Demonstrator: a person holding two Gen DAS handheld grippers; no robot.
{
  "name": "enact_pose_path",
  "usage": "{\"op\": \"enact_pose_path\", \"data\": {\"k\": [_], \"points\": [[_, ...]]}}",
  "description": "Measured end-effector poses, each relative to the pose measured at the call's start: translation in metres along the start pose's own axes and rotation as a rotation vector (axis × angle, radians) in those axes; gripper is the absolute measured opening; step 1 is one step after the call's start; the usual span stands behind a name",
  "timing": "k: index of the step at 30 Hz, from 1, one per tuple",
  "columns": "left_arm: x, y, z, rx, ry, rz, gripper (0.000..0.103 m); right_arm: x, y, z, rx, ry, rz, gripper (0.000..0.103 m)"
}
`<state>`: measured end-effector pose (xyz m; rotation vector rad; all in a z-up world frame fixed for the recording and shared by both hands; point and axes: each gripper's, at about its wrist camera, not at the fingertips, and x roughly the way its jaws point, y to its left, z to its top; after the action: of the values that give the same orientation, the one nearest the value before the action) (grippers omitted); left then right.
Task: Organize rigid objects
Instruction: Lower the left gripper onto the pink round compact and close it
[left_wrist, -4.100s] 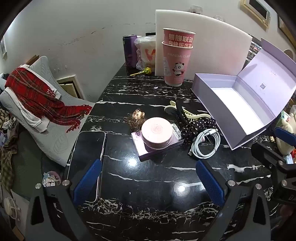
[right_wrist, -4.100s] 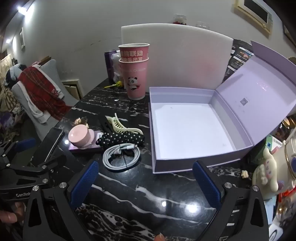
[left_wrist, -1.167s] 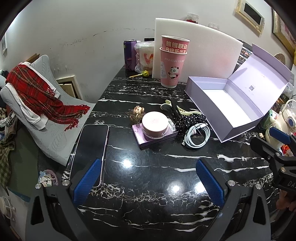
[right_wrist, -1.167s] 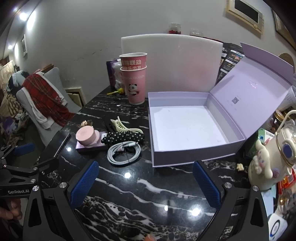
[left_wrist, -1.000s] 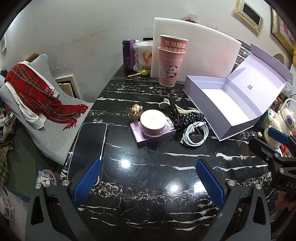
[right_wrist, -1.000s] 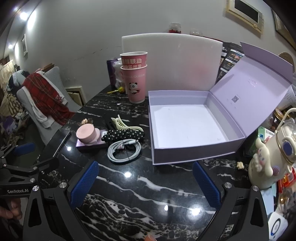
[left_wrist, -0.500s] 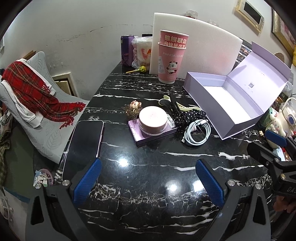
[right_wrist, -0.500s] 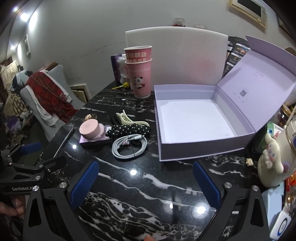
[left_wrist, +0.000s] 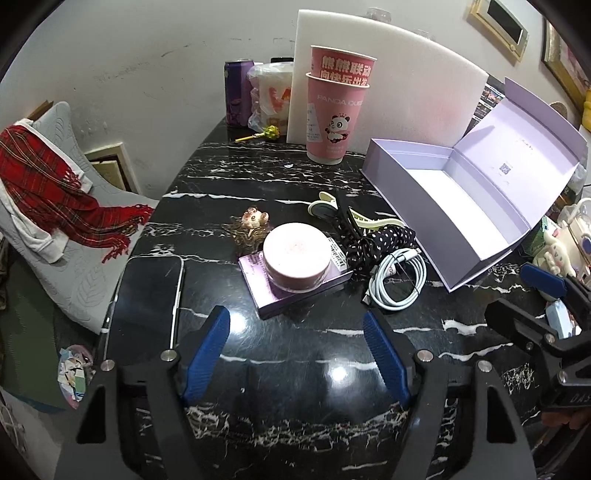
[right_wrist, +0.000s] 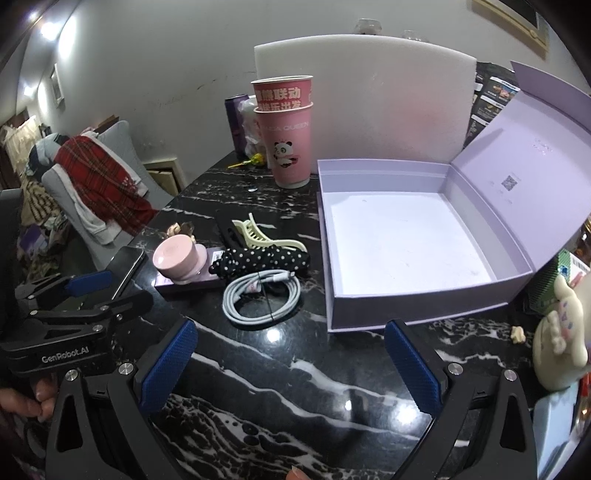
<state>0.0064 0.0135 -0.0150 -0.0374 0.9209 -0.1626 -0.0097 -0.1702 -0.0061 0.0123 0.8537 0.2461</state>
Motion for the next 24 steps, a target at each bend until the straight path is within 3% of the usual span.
{"op": "enact_pose_path", "data": {"k": [6,9,19,21,24], "points": [[0.009,0.002,0.009,-0.005,-0.006,-0.031,0.074,0.01,-0.003,0.003,0.003,0.014,0.02,0.103],[0.016,0.002,0.015,0.001,-0.005,-0.035,0.064,0.013,-0.003,0.006,0.0,0.012,0.032,0.103],[0.034,0.004,0.028,0.003,0.002,-0.048,0.064,0.022,0.0,0.011,-0.016,0.012,0.08,0.103],[0.038,0.003,0.029,0.013,0.004,-0.042,0.053,0.024,0.001,0.012,-0.021,0.011,0.093,0.103],[0.042,0.003,0.03,0.021,0.007,-0.039,0.051,0.025,0.005,0.012,-0.034,0.007,0.104,0.103]]}}
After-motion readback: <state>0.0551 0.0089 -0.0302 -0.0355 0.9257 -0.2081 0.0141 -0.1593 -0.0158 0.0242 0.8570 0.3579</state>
